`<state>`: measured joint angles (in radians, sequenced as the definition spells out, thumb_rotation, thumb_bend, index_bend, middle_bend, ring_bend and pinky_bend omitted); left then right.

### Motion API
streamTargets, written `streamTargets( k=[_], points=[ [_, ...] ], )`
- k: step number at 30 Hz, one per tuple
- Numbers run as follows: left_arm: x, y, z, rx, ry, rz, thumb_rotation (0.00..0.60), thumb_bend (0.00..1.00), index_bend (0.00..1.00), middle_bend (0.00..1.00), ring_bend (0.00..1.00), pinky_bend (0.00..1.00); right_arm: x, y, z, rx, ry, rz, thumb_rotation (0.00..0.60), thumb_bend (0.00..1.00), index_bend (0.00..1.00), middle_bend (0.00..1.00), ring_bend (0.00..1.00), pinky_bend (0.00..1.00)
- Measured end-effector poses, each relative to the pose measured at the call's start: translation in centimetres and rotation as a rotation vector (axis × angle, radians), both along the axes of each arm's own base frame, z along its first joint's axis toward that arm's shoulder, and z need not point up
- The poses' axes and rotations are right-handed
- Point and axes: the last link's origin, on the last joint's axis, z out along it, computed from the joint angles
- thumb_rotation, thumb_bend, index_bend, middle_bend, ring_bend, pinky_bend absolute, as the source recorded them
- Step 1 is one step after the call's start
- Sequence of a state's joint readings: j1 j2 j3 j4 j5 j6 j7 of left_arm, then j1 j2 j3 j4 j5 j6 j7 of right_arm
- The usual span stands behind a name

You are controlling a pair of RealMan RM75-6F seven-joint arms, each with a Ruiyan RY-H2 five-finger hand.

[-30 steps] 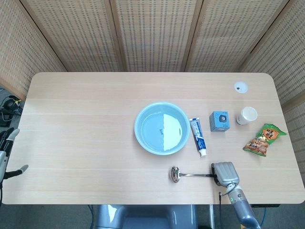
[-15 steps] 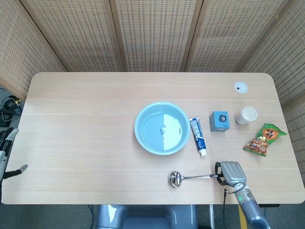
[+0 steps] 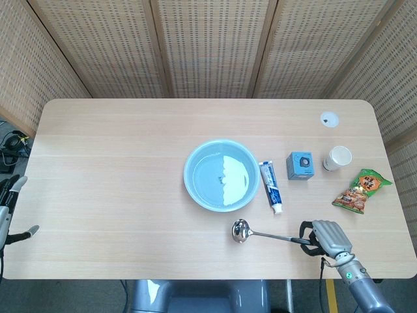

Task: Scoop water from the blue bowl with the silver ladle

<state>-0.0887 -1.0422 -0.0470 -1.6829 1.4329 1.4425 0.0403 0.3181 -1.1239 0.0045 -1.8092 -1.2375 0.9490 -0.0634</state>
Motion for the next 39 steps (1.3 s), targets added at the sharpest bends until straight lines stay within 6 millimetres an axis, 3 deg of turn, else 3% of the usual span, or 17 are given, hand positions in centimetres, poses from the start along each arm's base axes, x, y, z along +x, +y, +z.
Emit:
streamTargets(
  k=[9, 15, 30, 39],
  points=[
    [-0.1, 0.1, 0.0, 0.000, 0.000, 0.002, 0.600, 0.00, 0.00, 0.00, 0.00, 0.00, 2.1, 0.3, 2.1, 0.005, -0.021, 0.060, 0.600, 0.82, 0.72, 0.99, 1.00, 1.00],
    [-0.1, 0.1, 0.0, -0.003, -0.001, 0.005, 0.600, 0.00, 0.00, 0.00, 0.00, 0.00, 4.3, -1.4, 3.8, 0.001, -0.021, 0.099, 0.600, 0.82, 0.74, 0.99, 1.00, 1.00],
    [-0.7, 0.9, 0.0, -0.005, -0.008, 0.035, 0.600, 0.00, 0.00, 0.00, 0.00, 0.00, 10.6, -9.7, 7.3, -0.069, -0.004, 0.079, 0.600, 0.82, 0.74, 1.00, 1.00, 1.00],
    [-0.6, 1.0, 0.2, 0.008, -0.024, 0.034, 0.600, 0.00, 0.00, 0.00, 0.00, 0.00, 13.5, -15.5, 5.6, -0.105, 0.229, 0.081, 0.600, 0.83, 0.74, 1.00, 1.00, 1.00]
  ],
)
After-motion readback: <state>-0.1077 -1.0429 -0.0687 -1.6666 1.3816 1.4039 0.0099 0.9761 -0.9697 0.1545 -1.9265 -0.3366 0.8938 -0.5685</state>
